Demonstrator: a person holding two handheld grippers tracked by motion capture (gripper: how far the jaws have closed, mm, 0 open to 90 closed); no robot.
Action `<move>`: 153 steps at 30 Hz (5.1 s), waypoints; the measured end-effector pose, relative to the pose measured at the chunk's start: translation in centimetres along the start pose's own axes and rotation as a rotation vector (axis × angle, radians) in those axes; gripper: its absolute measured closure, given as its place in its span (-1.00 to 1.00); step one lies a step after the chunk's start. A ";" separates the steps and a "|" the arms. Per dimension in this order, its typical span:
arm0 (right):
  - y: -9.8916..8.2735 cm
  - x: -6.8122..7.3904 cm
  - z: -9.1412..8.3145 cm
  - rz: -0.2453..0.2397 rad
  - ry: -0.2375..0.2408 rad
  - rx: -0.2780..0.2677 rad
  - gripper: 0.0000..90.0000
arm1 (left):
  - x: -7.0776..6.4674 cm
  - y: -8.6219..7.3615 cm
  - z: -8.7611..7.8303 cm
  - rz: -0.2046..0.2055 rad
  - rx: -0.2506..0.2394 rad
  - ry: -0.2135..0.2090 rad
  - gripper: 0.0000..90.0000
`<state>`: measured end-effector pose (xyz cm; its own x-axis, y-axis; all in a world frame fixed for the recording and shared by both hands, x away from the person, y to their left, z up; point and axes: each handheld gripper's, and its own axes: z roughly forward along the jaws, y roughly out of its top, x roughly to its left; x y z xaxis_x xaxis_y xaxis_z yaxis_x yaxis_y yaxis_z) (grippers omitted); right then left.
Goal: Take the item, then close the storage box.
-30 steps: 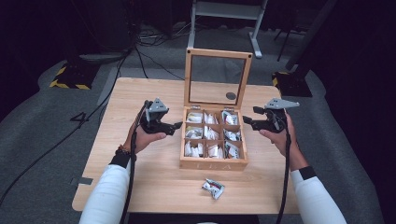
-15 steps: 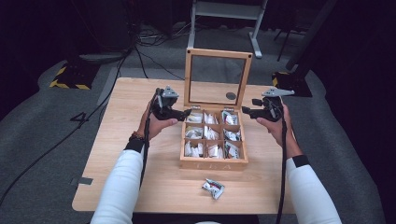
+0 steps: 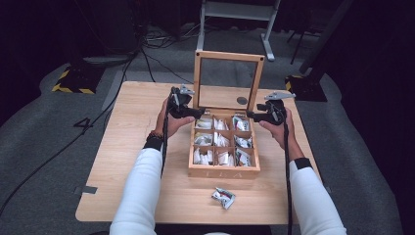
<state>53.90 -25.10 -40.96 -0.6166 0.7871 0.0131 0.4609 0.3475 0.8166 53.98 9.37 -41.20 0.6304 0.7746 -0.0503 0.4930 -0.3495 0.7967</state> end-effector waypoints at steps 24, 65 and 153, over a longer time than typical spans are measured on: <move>0.5 -1.5 2.6 0.081 -0.001 0.016 -0.03 | 0.6 0.8 3.3 -0.035 0.027 0.019 -0.27; 2.3 -1.0 1.6 0.062 0.025 0.044 0.24 | 0.4 2.9 -0.5 0.000 -0.090 -0.005 0.15; 2.2 2.7 -7.5 -0.060 0.053 -0.096 0.27 | -4.4 1.3 -9.0 0.150 -0.186 -0.024 0.21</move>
<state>48.50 -26.06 -34.84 -0.6757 0.7371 -0.0089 0.3603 0.3408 0.8684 46.47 10.27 -34.49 0.7035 0.7078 0.0640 0.2757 -0.3549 0.8933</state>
